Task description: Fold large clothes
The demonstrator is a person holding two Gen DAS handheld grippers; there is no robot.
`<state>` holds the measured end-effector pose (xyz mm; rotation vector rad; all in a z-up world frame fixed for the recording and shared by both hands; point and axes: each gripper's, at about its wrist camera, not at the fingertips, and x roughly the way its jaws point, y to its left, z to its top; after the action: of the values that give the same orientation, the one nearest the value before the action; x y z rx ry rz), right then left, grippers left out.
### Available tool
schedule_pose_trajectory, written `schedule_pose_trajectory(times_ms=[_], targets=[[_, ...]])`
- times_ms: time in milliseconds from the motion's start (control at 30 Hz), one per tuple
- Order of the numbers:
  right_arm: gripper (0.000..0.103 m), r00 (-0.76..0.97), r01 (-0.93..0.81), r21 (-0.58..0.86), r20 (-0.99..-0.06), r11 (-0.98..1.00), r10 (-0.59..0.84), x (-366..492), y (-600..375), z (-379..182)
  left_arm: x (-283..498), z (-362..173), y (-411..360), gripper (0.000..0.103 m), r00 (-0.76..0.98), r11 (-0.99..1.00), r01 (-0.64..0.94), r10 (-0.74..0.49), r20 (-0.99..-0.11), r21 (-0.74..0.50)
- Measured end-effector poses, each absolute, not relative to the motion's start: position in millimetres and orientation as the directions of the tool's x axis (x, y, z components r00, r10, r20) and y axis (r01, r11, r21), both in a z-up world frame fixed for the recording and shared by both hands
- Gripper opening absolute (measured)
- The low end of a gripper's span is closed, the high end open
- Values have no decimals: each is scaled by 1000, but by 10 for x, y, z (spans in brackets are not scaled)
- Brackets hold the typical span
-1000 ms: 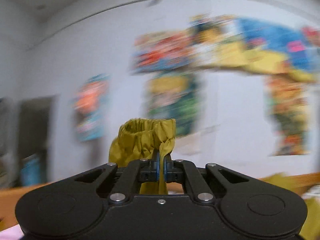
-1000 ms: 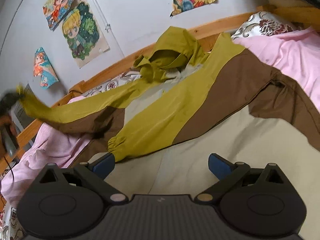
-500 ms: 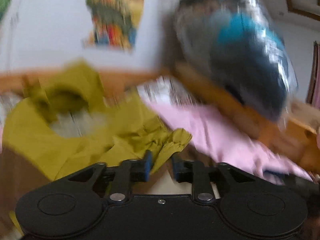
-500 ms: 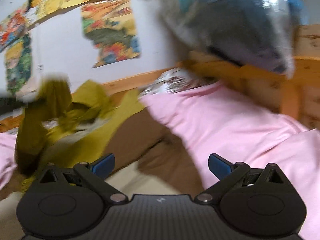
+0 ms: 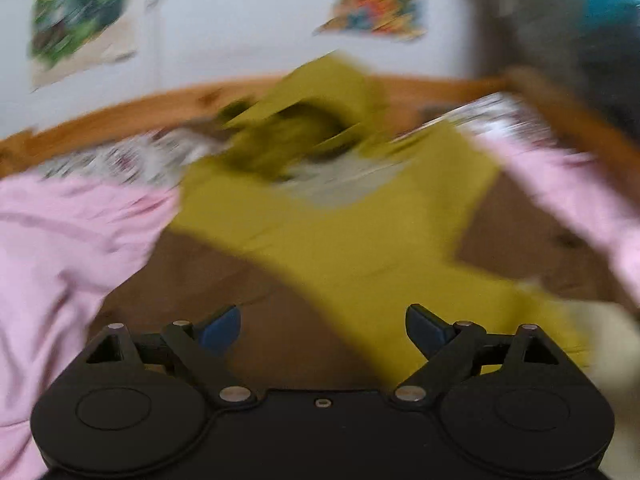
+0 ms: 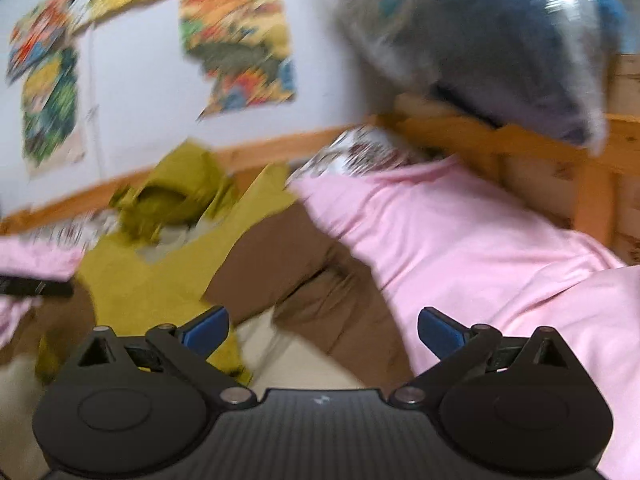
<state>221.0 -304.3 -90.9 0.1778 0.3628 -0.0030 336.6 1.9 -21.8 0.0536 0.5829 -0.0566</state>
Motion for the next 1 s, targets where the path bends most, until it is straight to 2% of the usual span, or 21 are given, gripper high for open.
schedule_pose_trajectory(times_ms=[133,267,367,533,633,733,833,867,900,933,967,1000], targets=[[103,918,-65,162,-378,985,123,2427,-2944,-820,3626,-155,482,90,799,999,30,-50,-599,-42],[103,903,-186,190,-354,964,244,3068,-2875,-454,4002,222,759,102,822,998,56,-31,-568,27],[103,868,-278,228,-357,933,345,3774,-2774,-132,4386,446,904,102,852,999,46,-26,-522,25],[102,854,-352,184,-339,918,395,4989,-2396,225,5182,519,1185,102,895,996,-15,-26,-446,-88],[99,864,-360,198,-298,912,405,5646,-2171,458,5550,457,1361,99,909,977,-33,-59,-412,-212],[97,882,-361,171,-258,917,395,6108,-1980,625,5837,389,1464,92,910,942,-12,-129,-395,-335],[92,888,-344,121,-282,931,364,6468,-1817,693,6096,337,1463,77,901,913,15,-189,-390,-407],[89,882,-342,116,-302,932,361,6586,-1777,689,6164,318,1461,66,896,903,24,-210,-391,-430],[81,873,-349,124,-319,929,370,6668,-1763,674,6233,306,1448,45,888,892,34,-234,-396,-451],[61,860,-358,136,-338,924,383,6720,-1767,645,6277,293,1441,29,881,883,43,-254,-399,-467],[44,845,-372,148,-354,916,401,6751,-1775,613,6303,287,1427,4,877,875,49,-268,-400,-481],[15,839,-383,154,-354,911,413,6730,-1783,586,6293,291,1413,3,881,874,44,-262,-394,-483]])
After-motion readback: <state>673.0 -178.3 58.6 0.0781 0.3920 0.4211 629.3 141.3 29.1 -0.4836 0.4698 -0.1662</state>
